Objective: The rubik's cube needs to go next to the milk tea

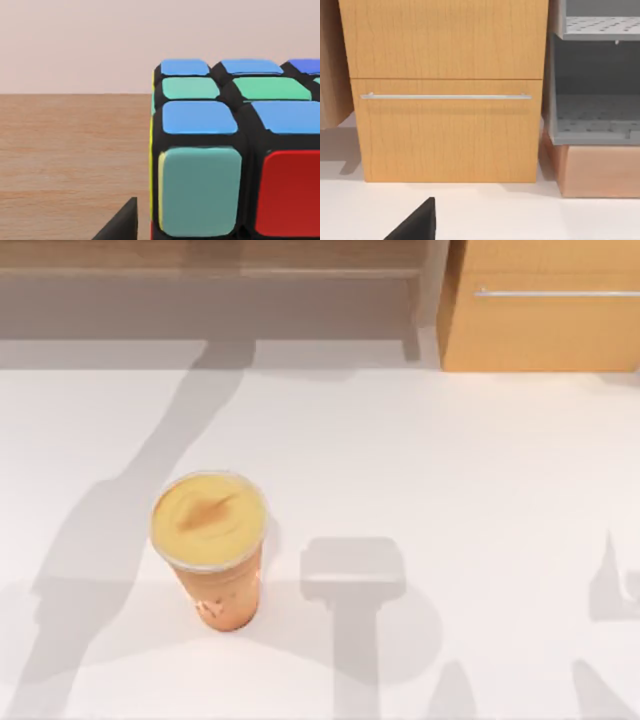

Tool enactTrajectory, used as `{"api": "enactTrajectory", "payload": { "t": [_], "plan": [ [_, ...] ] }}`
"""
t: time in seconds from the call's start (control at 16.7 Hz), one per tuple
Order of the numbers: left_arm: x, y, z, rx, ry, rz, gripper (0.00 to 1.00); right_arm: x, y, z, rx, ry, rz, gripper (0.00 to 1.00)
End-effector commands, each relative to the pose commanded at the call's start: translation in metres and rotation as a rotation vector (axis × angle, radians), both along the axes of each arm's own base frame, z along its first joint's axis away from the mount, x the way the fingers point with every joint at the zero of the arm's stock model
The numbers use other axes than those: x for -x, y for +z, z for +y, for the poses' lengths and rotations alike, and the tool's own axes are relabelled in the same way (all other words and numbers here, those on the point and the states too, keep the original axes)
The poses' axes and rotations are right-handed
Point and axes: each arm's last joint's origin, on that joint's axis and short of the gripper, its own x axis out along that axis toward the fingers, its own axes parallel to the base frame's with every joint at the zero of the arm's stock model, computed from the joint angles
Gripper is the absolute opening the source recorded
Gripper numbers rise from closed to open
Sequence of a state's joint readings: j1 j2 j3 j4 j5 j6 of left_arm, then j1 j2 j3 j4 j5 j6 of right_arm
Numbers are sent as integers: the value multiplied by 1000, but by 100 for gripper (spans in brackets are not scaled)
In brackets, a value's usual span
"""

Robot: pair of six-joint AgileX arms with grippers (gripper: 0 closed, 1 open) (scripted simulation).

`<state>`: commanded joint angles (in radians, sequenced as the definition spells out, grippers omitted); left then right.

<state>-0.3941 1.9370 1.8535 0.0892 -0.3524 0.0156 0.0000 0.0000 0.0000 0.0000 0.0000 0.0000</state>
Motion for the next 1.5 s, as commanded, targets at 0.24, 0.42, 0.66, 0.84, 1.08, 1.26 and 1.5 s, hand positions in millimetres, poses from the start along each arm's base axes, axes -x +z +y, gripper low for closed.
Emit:
{"api": "enactTrajectory", "payload": {
  "t": [0.24,0.42,0.66,0.84,1.08,1.26,1.5],
  "plan": [
    [0,0,0,0,0,0,40,0,0,0,0,0,0,100],
    [0,0,0,0,0,0,17,0,0,0,0,0,0,100],
    [0,0,0,0,0,0,0,0,0,0,0,0,0,100],
    [0,0,0,0,0,0,0,0,0,0,0,0,0,100],
    [1,1,-1,-1,-2,-2,0,0,0,0,0,0,0,100],
    [1,7,-1,-1,-2,-2,0,0,0,0,0,0,0,100],
    [1,11,-1,-1,-2,-2,0,0,0,0,0,0,0,100]
  ]
}}
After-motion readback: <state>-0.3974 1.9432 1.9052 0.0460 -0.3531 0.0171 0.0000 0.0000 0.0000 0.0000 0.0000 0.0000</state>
